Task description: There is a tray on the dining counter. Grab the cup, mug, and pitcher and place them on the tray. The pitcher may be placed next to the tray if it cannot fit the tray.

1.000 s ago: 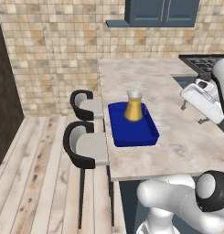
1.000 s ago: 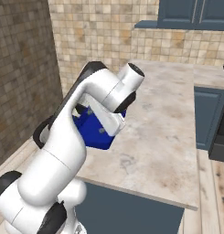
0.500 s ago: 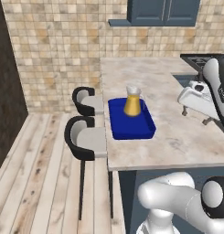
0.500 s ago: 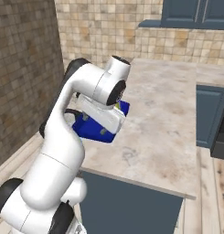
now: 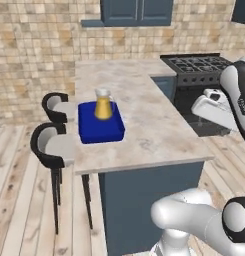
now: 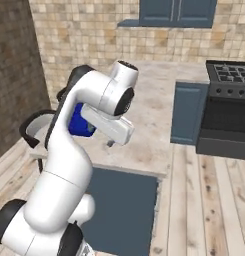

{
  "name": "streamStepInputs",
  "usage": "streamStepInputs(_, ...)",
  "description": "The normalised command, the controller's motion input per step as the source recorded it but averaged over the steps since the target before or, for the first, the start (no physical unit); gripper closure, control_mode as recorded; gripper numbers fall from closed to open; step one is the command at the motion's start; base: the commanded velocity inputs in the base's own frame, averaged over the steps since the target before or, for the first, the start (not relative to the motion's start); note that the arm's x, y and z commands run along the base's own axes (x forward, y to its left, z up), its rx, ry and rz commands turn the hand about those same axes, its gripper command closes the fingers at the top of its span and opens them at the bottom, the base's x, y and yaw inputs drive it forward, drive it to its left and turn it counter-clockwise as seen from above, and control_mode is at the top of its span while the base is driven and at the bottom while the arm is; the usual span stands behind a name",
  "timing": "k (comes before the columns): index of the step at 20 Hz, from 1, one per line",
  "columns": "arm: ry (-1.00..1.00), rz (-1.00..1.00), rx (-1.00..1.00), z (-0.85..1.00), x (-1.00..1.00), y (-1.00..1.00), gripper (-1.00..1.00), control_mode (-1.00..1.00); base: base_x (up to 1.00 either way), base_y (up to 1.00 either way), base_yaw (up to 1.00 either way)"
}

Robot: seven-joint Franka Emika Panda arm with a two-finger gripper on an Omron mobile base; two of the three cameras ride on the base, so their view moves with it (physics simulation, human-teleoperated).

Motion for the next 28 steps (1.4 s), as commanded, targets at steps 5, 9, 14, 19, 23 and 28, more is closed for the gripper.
streamStepInputs(5, 0.0, 0.0, 0.0, 0.0, 0.0, 0.0, -1.0, 1.0, -0.28, -0.78, -0.54)
streamStepInputs(9, 0.0, 0.0, 0.0, 0.0, 0.0, 0.0, -1.0, 1.0, -0.22, -0.71, -0.61)
streamStepInputs(14, 0.0, 0.0, 0.0, 0.0, 0.0, 0.0, -1.0, 1.0, -0.23, -0.63, -0.63)
streamStepInputs(19, 0.0, 0.0, 0.0, 0.0, 0.0, 0.0, -1.0, 1.0, -0.19, -0.58, -0.64)
streamStepInputs(23, 0.0, 0.0, 0.0, 0.0, 0.0, 0.0, -1.0, 1.0, -0.09, -0.5, -0.67)
streamStepInputs(28, 0.0, 0.0, 0.0, 0.0, 0.0, 0.0, -1.0, 1.0, 0.0, -0.37, -0.7)
